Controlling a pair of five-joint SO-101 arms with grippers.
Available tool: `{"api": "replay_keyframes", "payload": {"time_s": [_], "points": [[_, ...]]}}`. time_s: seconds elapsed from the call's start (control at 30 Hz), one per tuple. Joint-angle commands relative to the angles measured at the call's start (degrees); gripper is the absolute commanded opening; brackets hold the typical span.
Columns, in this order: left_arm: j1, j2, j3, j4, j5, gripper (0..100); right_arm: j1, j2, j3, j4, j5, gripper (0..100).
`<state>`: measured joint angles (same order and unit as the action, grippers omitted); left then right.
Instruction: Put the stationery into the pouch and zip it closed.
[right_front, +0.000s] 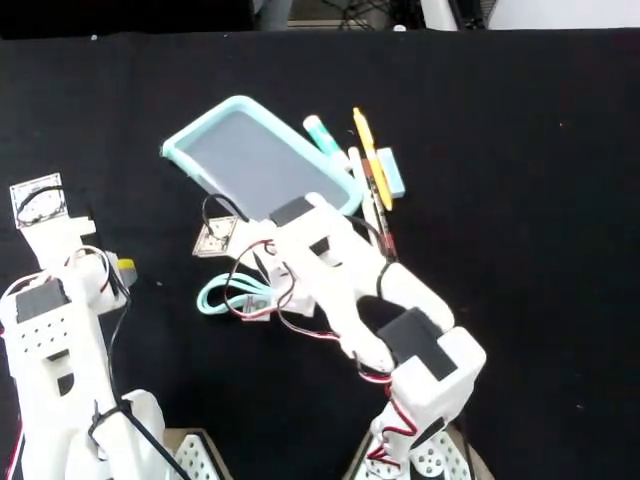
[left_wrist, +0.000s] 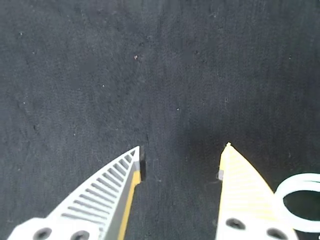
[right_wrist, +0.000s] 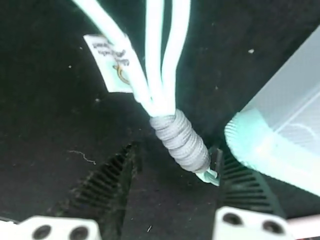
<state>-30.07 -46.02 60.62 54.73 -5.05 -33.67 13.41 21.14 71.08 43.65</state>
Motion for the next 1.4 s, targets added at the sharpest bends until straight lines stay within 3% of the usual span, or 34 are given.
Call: {"api": "replay_keyframes", "payload": {"time_s": [0.0,0.1,0.4,0.63,0.93,1.07,1.37], "points": [[-0.5,-1.0,0.7,-3.0,0.2,26,-0.3,0.4,-3.9,-0.9,1.0,17.7],[-0.5,-1.3,1.5,-3.7,0.2,26,1.0,0.5,-6.3,-0.9,0.9,1.3],[-0.5,-1.1,1.5,-3.7,0.2,26,7.5,-5.5,-7.8,7.4,0.5,1.2],[-0.3,-1.0,1.6,-3.7,0.2,26,13.7,-26.3,3.5,6.4,0.5,1.2],[0.0,-1.0,2.2,-3.7,0.4,26,13.8,-57.2,20.8,-16.4,-21.7,1.2],[0.0,-1.0,2.6,-3.8,0.3,26,13.8,-65.6,26.0,-25.1,-26.5,1.3],[0.0,-1.0,2.6,-3.8,0.4,26,13.4,-81.6,28.4,-26.0,-32.9,1.5]]}}
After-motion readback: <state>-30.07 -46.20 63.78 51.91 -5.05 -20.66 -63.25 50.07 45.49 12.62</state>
